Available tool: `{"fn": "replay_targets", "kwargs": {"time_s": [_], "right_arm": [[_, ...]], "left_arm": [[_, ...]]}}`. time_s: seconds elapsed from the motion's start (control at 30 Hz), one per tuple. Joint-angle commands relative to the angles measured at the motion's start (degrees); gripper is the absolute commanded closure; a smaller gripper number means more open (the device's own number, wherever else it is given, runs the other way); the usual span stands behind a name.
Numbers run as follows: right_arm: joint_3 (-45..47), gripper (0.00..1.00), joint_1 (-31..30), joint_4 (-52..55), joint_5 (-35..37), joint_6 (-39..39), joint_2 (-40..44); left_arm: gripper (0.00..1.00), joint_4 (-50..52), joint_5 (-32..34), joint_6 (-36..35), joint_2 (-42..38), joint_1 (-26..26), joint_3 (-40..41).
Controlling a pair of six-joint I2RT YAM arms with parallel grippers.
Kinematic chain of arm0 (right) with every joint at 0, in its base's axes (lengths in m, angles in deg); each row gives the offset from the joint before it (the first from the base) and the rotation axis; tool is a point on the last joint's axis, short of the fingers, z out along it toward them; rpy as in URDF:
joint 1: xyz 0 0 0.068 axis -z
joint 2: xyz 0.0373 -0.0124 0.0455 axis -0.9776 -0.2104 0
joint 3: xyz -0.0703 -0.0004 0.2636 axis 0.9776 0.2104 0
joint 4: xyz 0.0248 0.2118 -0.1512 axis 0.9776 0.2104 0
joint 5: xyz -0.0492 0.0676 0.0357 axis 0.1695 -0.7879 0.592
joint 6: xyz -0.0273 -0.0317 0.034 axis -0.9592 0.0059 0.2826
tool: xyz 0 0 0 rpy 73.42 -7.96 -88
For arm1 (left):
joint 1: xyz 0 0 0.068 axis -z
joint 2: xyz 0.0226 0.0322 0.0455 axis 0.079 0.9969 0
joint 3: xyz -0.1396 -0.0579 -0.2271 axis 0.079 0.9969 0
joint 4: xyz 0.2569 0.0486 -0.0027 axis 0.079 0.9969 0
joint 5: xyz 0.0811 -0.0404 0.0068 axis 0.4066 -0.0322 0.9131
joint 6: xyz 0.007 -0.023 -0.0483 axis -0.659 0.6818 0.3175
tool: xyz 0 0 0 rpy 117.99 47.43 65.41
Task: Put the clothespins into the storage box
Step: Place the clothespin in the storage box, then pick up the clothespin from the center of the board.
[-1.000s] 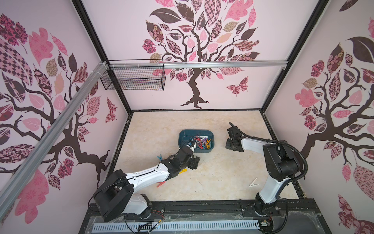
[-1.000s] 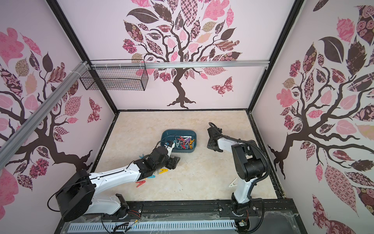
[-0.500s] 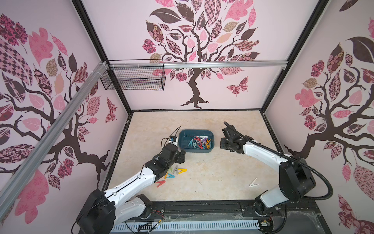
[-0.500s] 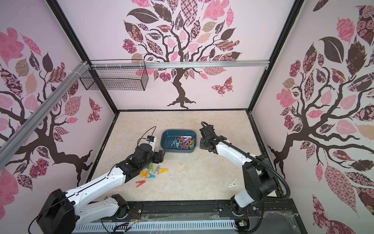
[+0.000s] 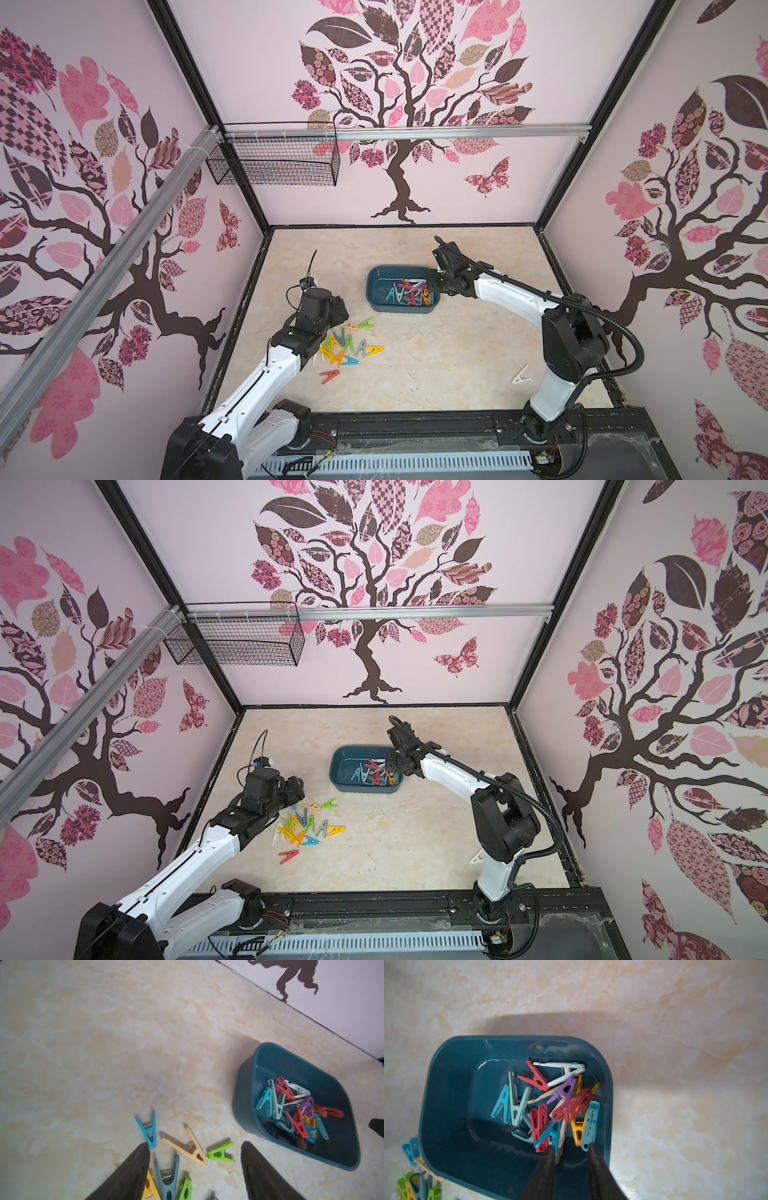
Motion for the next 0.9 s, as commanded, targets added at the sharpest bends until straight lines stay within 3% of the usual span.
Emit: {"fn": "replay_targets", "kwargs": {"time_s": [0.0, 0.27, 0.37, 0.57, 0.73, 0.87], "right_arm": [[-2.72, 0.60, 0.04, 1.51, -0.39, -0.80, -0.34], [4.73, 0.53, -0.44, 1.62, -3.44, -2.97, 8.08], [10.70, 0.50, -1.42, 0.21, -5.03, -3.96, 13.36], [18.08, 0.47, -4.37, 0.89, -6.27, -4.00, 21.73], [21.17, 0.47, -10.50, 0.38, -5.95, -3.18, 23.64], [22.70, 0.47, -16.47, -0.62, -5.64, -2.47, 22.41]], "left_arm": [[0.27, 4.49, 2.17, 0.59, -0.93, -0.28, -1.04], [0.26, -2.08, 1.75, -5.20, -11.30, -0.28, 3.21], [0.27, -0.16, 1.84, -3.66, -14.31, -0.28, 3.21], [0.33, 4.33, -7.25, -3.20, -15.36, -0.28, 1.90], [0.36, 11.83, -12.14, -0.78, -13.22, 0.35, 1.25], [0.37, 16.85, -7.08, 0.88, -15.63, 5.25, 2.56]]}}
